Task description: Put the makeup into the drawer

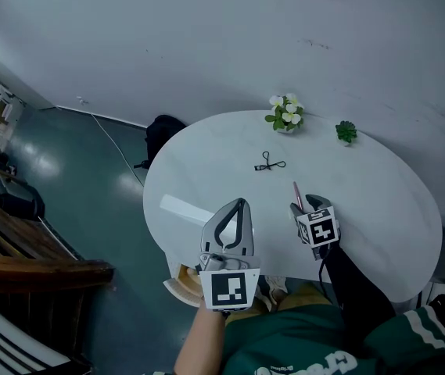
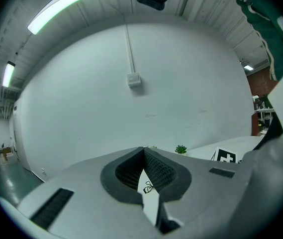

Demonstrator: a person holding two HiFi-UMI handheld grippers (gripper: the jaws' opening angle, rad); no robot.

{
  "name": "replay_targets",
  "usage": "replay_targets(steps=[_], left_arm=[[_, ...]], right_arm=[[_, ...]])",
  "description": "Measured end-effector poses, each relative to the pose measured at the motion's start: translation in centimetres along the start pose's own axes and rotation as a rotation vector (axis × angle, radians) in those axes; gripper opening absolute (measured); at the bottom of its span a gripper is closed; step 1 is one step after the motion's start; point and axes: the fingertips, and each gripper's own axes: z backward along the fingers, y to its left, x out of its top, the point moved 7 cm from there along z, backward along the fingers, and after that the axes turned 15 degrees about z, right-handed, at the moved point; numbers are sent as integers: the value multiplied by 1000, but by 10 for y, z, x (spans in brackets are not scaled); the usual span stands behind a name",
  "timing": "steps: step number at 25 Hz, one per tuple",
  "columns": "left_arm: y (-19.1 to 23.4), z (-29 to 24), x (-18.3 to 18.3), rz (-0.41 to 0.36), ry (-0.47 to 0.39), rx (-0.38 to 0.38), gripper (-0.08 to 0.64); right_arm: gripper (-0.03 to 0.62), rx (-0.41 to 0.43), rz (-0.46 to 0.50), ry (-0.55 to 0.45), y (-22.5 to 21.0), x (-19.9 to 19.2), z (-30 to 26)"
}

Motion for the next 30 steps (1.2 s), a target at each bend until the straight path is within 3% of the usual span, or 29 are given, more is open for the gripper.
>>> replay_targets(steps=[4, 6, 11, 16, 30], left_arm=[[0, 1, -2, 1, 3, 0, 0], [-1, 3, -3, 1, 5, -3, 0], [-1, 6, -4, 9, 9, 3, 0], [1, 10, -4, 12, 4, 21, 0], [5, 14, 35, 7, -75, 60, 0]], right_arm=[[171, -26, 83, 67, 4, -2, -7], [48, -17, 144, 117, 8, 1, -7], [46, 13, 136, 79, 7, 0, -3], [46, -44, 158, -75, 3, 20, 24], [47, -278, 243, -628, -16, 140, 183]])
